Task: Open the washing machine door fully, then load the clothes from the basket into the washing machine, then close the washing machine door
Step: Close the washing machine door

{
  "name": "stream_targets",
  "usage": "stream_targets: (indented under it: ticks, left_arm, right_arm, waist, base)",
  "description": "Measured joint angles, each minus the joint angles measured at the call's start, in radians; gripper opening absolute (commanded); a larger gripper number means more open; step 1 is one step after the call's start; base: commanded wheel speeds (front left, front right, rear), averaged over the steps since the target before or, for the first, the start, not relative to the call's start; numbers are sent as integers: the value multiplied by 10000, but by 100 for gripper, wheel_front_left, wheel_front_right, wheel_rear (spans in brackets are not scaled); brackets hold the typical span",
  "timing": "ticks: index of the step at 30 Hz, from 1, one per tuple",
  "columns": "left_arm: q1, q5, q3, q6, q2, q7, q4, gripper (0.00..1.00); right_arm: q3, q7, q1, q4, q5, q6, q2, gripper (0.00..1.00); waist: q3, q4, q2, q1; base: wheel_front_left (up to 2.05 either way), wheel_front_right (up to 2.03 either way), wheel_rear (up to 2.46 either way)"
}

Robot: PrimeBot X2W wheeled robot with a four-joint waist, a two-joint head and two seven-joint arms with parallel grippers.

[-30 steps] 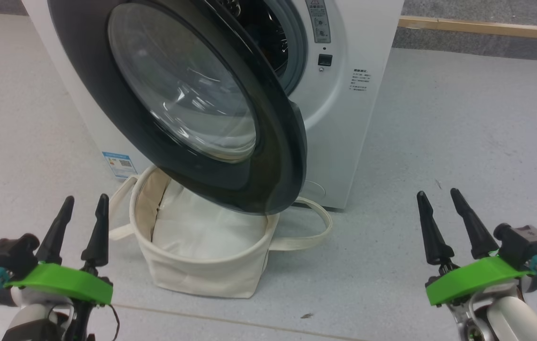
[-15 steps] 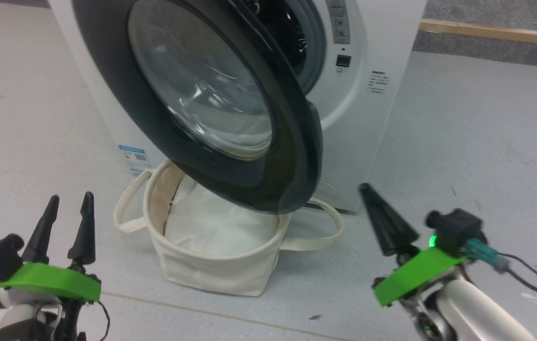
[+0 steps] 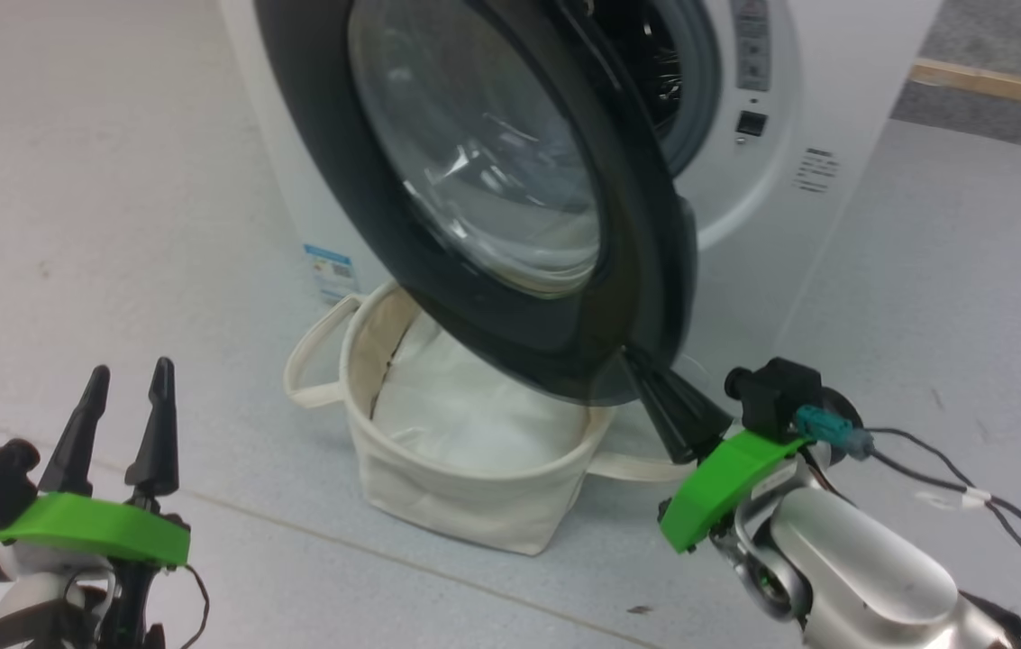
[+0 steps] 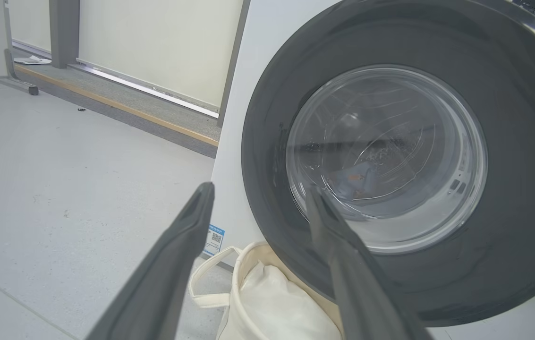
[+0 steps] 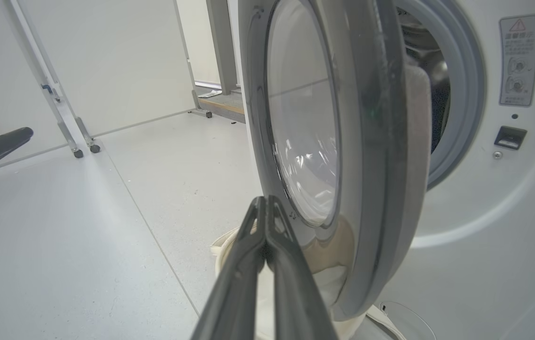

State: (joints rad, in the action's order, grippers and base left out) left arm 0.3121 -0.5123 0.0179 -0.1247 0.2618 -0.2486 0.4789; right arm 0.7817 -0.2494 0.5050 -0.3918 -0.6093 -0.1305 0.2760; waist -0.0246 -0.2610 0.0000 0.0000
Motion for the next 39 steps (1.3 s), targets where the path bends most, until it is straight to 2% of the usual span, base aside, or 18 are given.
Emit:
stream_targets:
  ticks: [5, 13, 18, 30, 39]
  left_arm:
    - [140, -17, 58, 0, 12, 4, 2, 100]
    - [292, -123, 199, 0, 86, 15, -2, 100]
    - [537, -192, 278, 0, 161, 19, -94, 100]
    - [1023, -238, 295, 10, 236, 104, -575, 100]
    - [1537, -370, 290, 10, 79, 63, -884, 100]
  right_arm:
    - [-44, 0, 487, -940, -161, 0, -134, 0]
    - [-794, 0, 1108, -1848, -159, 0, -102, 0]
    - [-1331, 0, 1552, -1902, -65, -4, -13, 0]
    - [-3010, 0, 2864, -1818, 550, -4, 734, 0]
    - [-3814, 0, 4521, -2251, 738, -6, 1208, 0]
  waist:
    - [-147, -413, 0, 0]
    - [-496, -843, 0, 0]
    - [-880, -1008, 0, 1]
    - [-2402, -1266, 0, 2]
    - [-3657, -1481, 0, 3]
  base:
    - [0, 0, 0]
    - [0, 0, 0]
    - [0, 0, 0]
    - [0, 0, 0]
    - [0, 0, 0]
